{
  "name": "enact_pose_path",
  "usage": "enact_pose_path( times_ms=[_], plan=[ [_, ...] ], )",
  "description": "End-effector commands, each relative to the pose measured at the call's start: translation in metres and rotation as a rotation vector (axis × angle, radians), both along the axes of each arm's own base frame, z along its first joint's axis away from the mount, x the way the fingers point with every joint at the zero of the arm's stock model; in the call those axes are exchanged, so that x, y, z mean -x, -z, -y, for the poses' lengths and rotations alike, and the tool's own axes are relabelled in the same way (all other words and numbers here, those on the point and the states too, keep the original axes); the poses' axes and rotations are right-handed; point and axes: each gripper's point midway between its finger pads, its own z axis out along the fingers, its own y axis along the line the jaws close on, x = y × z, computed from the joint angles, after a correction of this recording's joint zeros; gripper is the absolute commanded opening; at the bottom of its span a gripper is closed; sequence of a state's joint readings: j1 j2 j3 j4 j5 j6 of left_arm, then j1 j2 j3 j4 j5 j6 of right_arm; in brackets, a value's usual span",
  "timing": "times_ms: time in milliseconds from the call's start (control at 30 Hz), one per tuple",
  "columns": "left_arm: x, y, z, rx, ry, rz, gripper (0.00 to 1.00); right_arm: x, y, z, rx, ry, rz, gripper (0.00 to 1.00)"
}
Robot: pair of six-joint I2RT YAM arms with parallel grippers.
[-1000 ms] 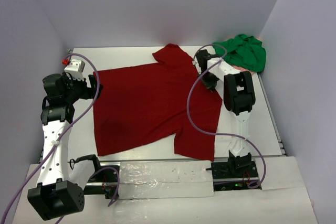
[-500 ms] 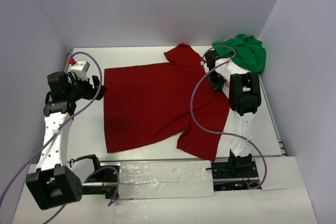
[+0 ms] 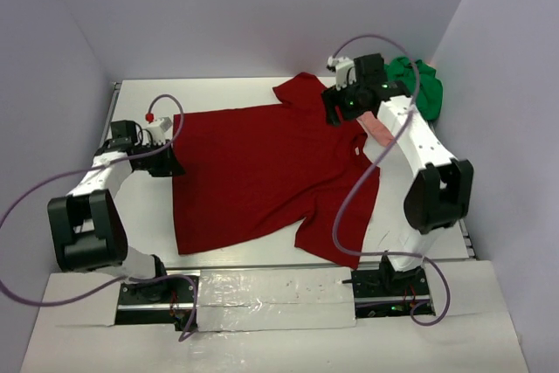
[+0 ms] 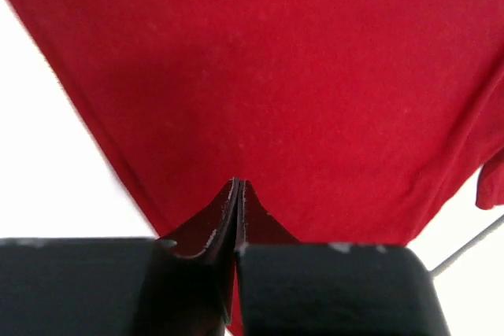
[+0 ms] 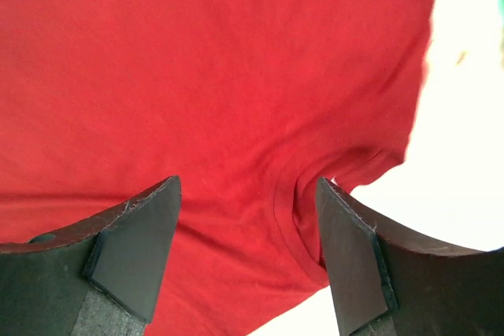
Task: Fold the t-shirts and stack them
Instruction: Flatten the tshirt out
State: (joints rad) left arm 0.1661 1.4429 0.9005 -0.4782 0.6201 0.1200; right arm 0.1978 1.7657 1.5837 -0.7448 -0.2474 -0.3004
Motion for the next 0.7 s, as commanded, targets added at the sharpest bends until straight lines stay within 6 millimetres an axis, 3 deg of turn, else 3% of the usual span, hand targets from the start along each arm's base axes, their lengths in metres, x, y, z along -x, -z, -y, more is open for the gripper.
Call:
enact_pose_path(
  times_ms=[0,233,467,667],
  plan=[
    [0.001,0.0,0.014,0.022,0.08,-0.058,0.04,-0.005,-0.066,-0.016,-0.124,-0.015,0.164,0.76],
    [0.013,0.032,0.026,-0.025,0.14,-0.205,0.0,0.006,-0.095,-0.012,-0.143,0.01,0.215,0.76],
    [0.017,0.072,0.006,-0.171,0.091,-0.373,0.0,0.015,-0.126,-0.01,-0.158,0.016,0.281,0.76],
    [0.022,0.09,-0.023,-0.326,0.052,-0.433,0.0,0.024,-0.151,-0.007,-0.168,0.017,0.327,0.76]
  ],
)
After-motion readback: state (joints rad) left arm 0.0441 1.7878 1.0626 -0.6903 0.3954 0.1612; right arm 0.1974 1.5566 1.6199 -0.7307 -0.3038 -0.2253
